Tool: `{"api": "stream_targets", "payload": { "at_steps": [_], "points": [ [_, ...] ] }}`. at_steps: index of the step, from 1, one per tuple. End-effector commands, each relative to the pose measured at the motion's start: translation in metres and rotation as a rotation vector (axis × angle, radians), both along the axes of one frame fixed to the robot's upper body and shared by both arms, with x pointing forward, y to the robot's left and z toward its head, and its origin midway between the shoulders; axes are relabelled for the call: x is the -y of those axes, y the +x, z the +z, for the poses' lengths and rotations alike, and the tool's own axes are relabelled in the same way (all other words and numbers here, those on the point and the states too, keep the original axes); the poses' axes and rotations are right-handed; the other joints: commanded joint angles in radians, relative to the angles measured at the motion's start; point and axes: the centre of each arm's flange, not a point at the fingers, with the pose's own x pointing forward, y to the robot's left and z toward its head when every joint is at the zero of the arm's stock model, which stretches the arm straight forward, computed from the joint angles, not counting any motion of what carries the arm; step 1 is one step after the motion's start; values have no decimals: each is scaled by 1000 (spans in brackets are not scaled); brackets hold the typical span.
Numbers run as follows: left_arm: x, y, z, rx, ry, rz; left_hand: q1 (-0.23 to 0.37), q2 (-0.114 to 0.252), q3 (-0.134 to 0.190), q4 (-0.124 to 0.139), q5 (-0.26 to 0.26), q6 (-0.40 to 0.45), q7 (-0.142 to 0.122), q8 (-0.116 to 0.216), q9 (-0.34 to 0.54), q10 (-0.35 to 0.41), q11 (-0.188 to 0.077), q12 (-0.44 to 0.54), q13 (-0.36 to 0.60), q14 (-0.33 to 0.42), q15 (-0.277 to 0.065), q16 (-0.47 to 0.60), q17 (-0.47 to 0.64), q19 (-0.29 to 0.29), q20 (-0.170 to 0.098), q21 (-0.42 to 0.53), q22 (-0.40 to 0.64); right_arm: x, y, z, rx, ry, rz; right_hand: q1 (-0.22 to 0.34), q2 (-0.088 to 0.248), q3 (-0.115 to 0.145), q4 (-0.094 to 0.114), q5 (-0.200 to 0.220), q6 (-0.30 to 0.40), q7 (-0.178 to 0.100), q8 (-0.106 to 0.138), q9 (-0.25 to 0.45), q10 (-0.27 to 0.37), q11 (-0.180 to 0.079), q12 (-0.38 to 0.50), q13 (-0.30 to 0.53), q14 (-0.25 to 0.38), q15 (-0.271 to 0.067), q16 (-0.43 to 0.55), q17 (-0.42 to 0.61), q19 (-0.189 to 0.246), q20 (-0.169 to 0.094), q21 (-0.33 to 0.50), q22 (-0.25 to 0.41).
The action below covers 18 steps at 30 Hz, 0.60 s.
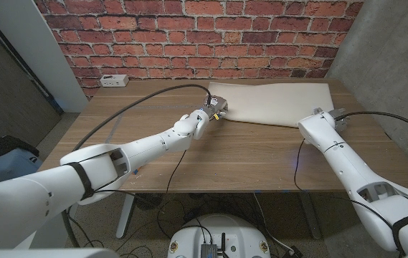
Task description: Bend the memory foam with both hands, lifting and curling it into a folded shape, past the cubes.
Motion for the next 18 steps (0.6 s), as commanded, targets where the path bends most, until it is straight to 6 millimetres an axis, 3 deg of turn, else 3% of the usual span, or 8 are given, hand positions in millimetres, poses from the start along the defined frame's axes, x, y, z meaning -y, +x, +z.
{"api": "stream_targets", "payload": {
  "at_steps": [1,5,6,8,11,14,15,18],
  "points": [
    [5,0,1,15,20,-1,3,-11,11,1,8,9,8,-8,3,6,1,-7,2,7,-91,-1,1,0,-4,8,3,-2,6,10,474,209,132,63,24,25,8,-2,-55,4,5,2,38,-14,18,-1,91,-36,29,13,147,-3,41,10],
    [5,0,2,16,19,0,2,-11,12,1,8,8,7,-9,3,6,2,-8,2,6,-91,-1,1,-1,-5,8,3,-5,7,14,447,223,155,61,22,12,28,-6,-67,-5,-5,3,30,-19,13,-2,142,-31,49,31,270,-8,77,12],
    [5,-1,2,17,20,0,2,-11,12,1,8,11,7,-9,3,6,1,-9,2,6,-91,-1,1,-1,-5,9,3,-6,7,16,423,208,142,52,19,4,36,-7,-71,-6,-7,3,22,-20,9,-2,136,-19,46,37,235,32,56,11],
    [5,-1,2,17,20,2,2,-11,13,1,8,11,7,-10,3,5,-1,-11,2,7,-92,0,1,-1,-5,10,3,-11,6,19,360,150,94,26,-2,-16,46,-12,-78,-12,-9,3,19,-20,7,-2,126,-6,39,39,207,52,37,10],
    [4,-1,2,14,15,1,2,-12,14,1,8,12,7,-11,3,8,0,-11,2,7,-92,0,1,-2,-6,11,3,-13,4,25,290,142,84,-12,-22,-41,62,-14,-84,-15,-11,3,20,-16,6,-3,129,12,34,42,209,47,27,11],
    [4,-1,1,15,19,0,3,-13,15,1,9,12,7,-12,3,9,1,-12,2,8,-93,0,0,-2,-6,12,3,-13,6,27,309,169,145,84,7,-3,9,1,-108,-43,-11,2,16,-30,0,-3,162,-35,34,37,328,-35,57,13],
    [5,-1,1,16,21,0,3,-13,15,1,9,12,8,-12,4,7,1,-13,2,7,-92,-1,1,-2,-6,12,3,-14,7,26,341,172,151,98,9,2,4,2,-113,-46,-12,2,14,-32,-1,-4,169,-40,36,37,341,-47,59,13],
    [5,-1,1,16,21,-1,3,-14,16,0,9,12,5,-13,4,9,4,-14,2,6,-92,-1,0,-2,-7,14,3,-15,8,25,433,174,174,260,25,58,-19,11,-47,-50,11,1,62,-47,15,-4,239,-100,59,45,367,-146,56,14]
  ]
}}
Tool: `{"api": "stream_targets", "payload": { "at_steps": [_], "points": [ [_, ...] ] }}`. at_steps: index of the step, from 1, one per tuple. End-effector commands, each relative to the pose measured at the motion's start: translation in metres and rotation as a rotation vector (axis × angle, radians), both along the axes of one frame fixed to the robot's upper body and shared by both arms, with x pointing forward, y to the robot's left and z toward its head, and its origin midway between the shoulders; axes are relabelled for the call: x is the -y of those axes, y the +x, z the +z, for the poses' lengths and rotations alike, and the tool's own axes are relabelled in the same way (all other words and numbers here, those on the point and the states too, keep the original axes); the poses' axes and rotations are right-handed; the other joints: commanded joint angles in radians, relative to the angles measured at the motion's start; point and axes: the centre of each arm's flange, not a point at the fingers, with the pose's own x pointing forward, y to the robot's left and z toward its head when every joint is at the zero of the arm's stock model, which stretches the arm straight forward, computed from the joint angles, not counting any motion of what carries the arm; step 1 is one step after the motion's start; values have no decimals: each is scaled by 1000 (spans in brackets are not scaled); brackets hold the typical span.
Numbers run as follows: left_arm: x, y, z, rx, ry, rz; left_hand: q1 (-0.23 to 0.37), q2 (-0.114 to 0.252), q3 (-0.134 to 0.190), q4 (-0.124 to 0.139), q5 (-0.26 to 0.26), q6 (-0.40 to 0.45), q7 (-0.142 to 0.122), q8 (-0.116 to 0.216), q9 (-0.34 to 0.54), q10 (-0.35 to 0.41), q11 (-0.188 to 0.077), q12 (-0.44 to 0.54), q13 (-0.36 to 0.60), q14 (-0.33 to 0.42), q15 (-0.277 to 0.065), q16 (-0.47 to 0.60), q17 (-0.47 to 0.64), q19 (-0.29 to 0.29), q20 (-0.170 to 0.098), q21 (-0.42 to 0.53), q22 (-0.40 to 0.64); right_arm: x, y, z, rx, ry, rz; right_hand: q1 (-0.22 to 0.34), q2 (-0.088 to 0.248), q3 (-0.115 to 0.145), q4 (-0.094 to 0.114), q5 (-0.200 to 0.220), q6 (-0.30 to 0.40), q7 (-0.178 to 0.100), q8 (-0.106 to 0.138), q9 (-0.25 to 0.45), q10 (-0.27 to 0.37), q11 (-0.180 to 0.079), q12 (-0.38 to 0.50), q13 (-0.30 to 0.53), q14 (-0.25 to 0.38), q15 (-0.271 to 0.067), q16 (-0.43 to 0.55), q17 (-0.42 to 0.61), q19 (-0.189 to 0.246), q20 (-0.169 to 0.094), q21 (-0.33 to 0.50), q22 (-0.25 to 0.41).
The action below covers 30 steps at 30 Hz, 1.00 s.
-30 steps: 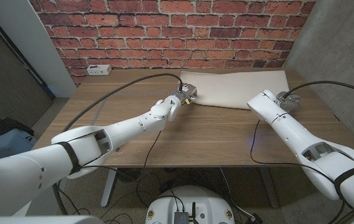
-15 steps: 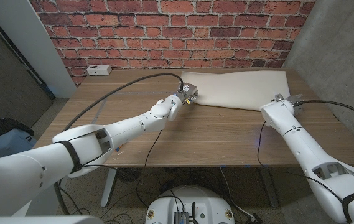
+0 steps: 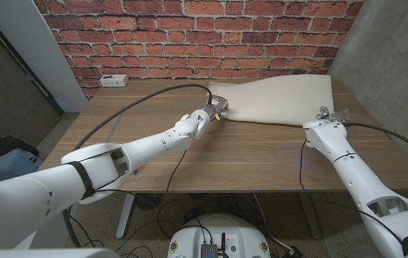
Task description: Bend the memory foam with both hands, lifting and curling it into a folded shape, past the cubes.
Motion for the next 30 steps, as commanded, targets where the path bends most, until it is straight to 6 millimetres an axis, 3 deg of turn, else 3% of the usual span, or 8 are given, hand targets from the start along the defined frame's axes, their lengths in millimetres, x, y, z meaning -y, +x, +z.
{"api": "stream_targets", "payload": {
  "at_steps": [1,3,5,8,9,15,19,30],
  "points": [
    [2,-2,0,4,4,-5,3,-14,10,-2,9,6,0,-3,4,9,2,-6,3,6,-91,-1,0,-3,-7,6,3,-5,1,-5,70,24,42,242,13,79,-32,13,-22,-11,29,1,64,-24,19,1,87,-73,30,12,127,-23,-7,0],
    [1,-2,-1,0,6,-1,3,-15,11,-2,9,7,0,-3,4,8,2,-6,3,7,-92,-1,0,-3,-7,7,3,-8,0,-1,81,-46,-19,446,-26,108,-32,1,45,24,35,-1,99,-21,29,1,141,-126,55,35,116,-130,-15,2],
    [0,-2,-2,-2,5,1,3,-15,11,-2,9,8,1,-4,4,9,2,-7,3,6,-91,-1,0,-4,-7,8,3,-12,-3,2,101,-95,-76,620,-68,111,-29,7,119,54,39,-2,151,-49,47,1,209,-207,85,66,121,-216,-3,11],
    [-1,-2,-2,-3,3,3,3,-16,12,-2,9,8,2,-5,4,9,2,-9,3,4,-91,-2,0,-4,-8,9,3,-16,-6,5,175,-138,-128,863,-92,120,-25,7,248,44,50,-4,218,-76,61,-2,272,-280,97,119,150,-237,66,58],
    [-1,-2,-2,-2,1,2,3,-16,13,-2,9,7,0,-6,4,9,3,-10,3,2,-91,-3,0,-5,-8,9,3,-17,-7,5,194,-150,-137,895,-106,110,-21,3,278,43,51,-4,241,-83,66,-3,316,-284,103,125,156,-234,92,73],
    [0,-4,-2,-5,5,-7,2,-17,15,-1,9,7,2,-8,4,11,1,-12,3,5,-90,-1,1,-6,-9,12,3,-27,-10,8,302,-231,-173,962,-119,80,-11,-5,386,35,68,-2,334,-93,85,-2,417,-285,103,129,161,-233,168,114],
    [0,-6,-3,-15,9,-7,2,-18,16,-1,9,11,1,-7,4,12,1,-13,3,6,-92,-1,0,-6,-11,13,3,-34,-13,14,347,-311,-193,974,-128,69,-9,-6,427,48,77,0,369,-92,92,-1,417,-284,87,122,161,-232,192,125],
    [2,-12,-6,-42,21,-28,1,-20,19,-1,9,12,4,-9,4,16,1,-16,4,11,-91,0,0,-4,-13,18,2,-62,-18,34,436,-563,-253,979,-128,61,-4,-6,442,52,78,1,401,-96,99,0,419,-283,75,117,155,-232,208,134]
  ]
}}
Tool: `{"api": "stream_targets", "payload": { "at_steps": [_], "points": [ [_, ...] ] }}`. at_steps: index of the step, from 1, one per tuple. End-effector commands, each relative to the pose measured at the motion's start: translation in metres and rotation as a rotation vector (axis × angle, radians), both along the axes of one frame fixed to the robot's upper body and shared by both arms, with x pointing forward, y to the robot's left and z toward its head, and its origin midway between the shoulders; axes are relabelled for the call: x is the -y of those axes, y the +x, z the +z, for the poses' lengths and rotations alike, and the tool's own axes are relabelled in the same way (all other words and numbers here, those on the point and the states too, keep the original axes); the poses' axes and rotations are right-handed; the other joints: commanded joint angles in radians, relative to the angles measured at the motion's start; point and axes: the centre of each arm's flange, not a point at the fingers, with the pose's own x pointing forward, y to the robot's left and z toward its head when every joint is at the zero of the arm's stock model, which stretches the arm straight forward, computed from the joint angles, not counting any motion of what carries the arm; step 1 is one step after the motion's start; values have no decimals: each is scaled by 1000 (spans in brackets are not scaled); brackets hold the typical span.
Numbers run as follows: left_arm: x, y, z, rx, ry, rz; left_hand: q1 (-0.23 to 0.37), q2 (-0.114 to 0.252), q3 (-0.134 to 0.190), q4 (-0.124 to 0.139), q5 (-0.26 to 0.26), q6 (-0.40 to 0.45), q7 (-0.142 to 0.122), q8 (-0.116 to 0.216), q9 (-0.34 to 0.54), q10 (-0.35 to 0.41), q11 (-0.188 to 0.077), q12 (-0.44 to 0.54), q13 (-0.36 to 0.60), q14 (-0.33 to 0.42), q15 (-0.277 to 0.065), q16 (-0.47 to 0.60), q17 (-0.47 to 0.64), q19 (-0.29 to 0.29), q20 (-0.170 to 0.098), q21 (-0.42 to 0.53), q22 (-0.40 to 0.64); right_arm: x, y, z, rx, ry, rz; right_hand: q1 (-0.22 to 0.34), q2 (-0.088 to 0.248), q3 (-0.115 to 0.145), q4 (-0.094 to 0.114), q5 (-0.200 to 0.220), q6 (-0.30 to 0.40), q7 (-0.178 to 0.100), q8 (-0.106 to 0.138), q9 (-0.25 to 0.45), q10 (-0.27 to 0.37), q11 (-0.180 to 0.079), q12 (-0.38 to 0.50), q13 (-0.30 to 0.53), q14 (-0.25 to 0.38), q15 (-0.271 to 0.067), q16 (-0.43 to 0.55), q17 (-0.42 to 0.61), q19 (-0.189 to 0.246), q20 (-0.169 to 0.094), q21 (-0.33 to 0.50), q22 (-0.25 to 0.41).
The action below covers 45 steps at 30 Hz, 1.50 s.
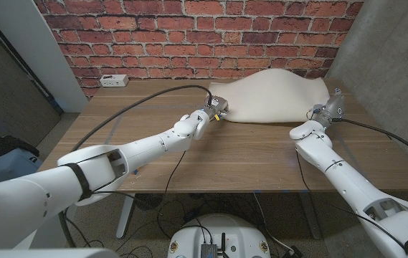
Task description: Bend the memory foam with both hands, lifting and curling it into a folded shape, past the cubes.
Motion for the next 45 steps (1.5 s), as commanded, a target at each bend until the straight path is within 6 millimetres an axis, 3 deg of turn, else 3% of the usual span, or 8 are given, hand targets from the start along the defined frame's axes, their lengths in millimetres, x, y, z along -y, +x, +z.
{"api": "stream_targets", "payload": {
  "at_steps": [1,23,28,38,45],
  "points": [
    [1,-6,-3,-23,11,-17,1,-9,11,-1,9,13,4,3,5,8,-2,2,4,11,-92,0,1,-3,-13,11,2,-32,-6,19,116,-259,-87,9,1,-5,-2,0,14,-4,7,3,13,1,6,2,4,-139,-3,2,8,-85,10,5],
    [-4,-13,-9,-48,-19,-40,1,-11,17,-2,9,16,8,0,5,15,-1,-3,4,15,-90,1,1,-3,-14,20,2,-97,-11,61,192,-650,-154,16,0,-16,0,1,32,-15,6,4,39,-14,9,3,25,-142,-7,-1,-3,-85,32,16],
    [-8,-15,-9,-64,-39,-48,0,-11,19,-1,9,20,14,1,6,19,0,-3,5,20,-87,2,1,-3,-13,23,2,-96,-8,67,166,-611,-187,18,-2,-19,0,2,37,-18,7,4,47,-16,11,3,33,-143,-7,-1,-5,-85,37,18],
    [-11,-17,-10,-107,-56,-60,1,-16,30,-5,13,57,28,8,6,57,2,3,5,48,-80,7,2,24,3,45,0,-76,-3,69,79,-545,-295,22,-6,-25,-1,4,60,-14,11,5,52,-17,8,4,46,-142,-8,-2,-9,-84,50,24],
    [-11,-18,-10,-139,-63,-70,0,-29,46,-8,19,96,52,11,6,110,21,13,5,90,-65,12,3,53,18,67,-4,-58,-7,71,20,-502,-400,25,-7,-28,-1,9,71,-14,13,5,57,-21,7,4,57,-142,-9,-2,-12,-84,61,29]
  ]
}}
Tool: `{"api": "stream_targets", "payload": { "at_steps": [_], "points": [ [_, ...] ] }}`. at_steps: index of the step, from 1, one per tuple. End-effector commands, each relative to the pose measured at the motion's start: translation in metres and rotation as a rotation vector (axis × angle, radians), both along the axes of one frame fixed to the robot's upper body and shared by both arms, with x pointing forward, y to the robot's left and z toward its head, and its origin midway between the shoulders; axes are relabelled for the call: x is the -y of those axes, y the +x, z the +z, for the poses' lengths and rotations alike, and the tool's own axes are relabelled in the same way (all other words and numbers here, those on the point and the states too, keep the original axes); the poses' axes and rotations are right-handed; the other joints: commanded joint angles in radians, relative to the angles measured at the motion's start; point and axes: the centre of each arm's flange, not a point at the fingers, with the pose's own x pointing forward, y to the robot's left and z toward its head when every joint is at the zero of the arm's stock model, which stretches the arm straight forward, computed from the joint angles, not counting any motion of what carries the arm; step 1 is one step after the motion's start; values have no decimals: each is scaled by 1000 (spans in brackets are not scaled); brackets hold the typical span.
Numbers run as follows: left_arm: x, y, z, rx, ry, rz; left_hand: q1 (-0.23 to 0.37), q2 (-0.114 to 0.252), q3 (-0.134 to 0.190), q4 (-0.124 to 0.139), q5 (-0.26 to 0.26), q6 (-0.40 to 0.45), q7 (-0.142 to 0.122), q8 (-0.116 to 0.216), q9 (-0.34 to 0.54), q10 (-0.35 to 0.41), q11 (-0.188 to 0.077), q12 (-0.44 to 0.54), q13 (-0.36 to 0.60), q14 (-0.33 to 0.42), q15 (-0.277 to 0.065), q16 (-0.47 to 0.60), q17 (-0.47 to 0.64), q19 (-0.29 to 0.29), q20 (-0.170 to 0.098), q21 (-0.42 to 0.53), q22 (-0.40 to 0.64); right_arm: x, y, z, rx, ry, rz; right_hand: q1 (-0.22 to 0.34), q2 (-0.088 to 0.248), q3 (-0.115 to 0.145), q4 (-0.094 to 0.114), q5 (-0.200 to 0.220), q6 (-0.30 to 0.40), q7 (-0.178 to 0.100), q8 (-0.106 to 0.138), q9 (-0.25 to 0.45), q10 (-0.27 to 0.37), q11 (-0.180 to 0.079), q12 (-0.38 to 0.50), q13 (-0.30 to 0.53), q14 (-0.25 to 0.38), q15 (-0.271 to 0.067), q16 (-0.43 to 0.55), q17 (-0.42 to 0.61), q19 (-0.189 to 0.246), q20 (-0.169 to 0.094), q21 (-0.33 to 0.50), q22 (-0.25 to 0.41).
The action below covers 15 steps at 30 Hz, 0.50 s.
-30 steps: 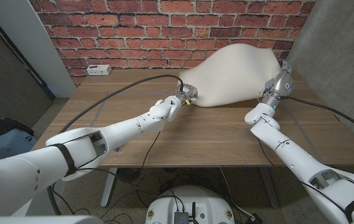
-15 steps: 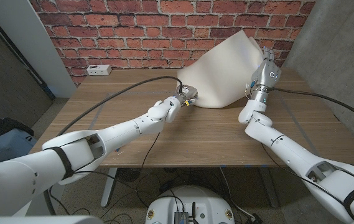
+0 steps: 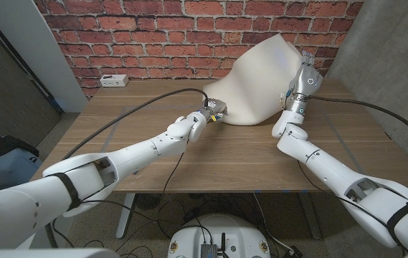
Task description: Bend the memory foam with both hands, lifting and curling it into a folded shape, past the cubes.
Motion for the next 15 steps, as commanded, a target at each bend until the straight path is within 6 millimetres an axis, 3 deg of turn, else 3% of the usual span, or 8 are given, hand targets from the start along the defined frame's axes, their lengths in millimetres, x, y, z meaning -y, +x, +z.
{"api": "stream_targets", "payload": {
  "at_steps": [1,8,10,12,15],
  "points": [
    [-3,-3,0,-57,-17,-14,5,-14,17,-1,9,54,38,10,2,41,7,14,6,32,-49,8,4,27,12,19,-1,26,-4,5,-43,72,-192,13,3,-6,0,11,14,-2,6,3,10,-6,3,4,16,-124,0,4,-4,-84,10,4],
    [-3,-4,1,-110,-2,-15,5,-49,80,-4,45,197,80,21,4,191,37,40,9,192,-24,27,9,92,46,61,-10,35,-10,3,-62,88,-254,15,4,-8,1,17,19,-4,5,3,15,-7,2,5,24,-123,-1,4,-8,-84,18,8],
    [-3,-7,1,-106,0,-21,-4,-48,99,1,54,213,79,17,5,202,37,38,13,233,-19,31,9,53,88,51,-8,36,-11,3,-67,82,-257,15,4,-8,1,18,20,-5,5,3,15,-8,1,5,26,-123,-1,4,-9,-84,20,9],
    [-3,-10,1,-84,-1,-28,-57,-61,96,21,55,228,71,13,10,210,43,41,32,253,-20,25,9,12,114,42,-5,35,-11,3,-69,75,-255,15,4,-9,1,20,20,-5,5,3,15,-8,0,5,28,-123,-1,4,-10,-84,21,10],
    [-3,-13,3,-68,1,-38,-145,-81,88,34,47,189,57,-1,19,151,49,21,60,196,-26,5,19,-64,139,21,-3,33,-12,3,-70,62,-248,16,4,-9,1,22,20,-8,4,3,13,-10,-1,5,31,-123,-2,3,-11,-84,24,12]
  ]
}}
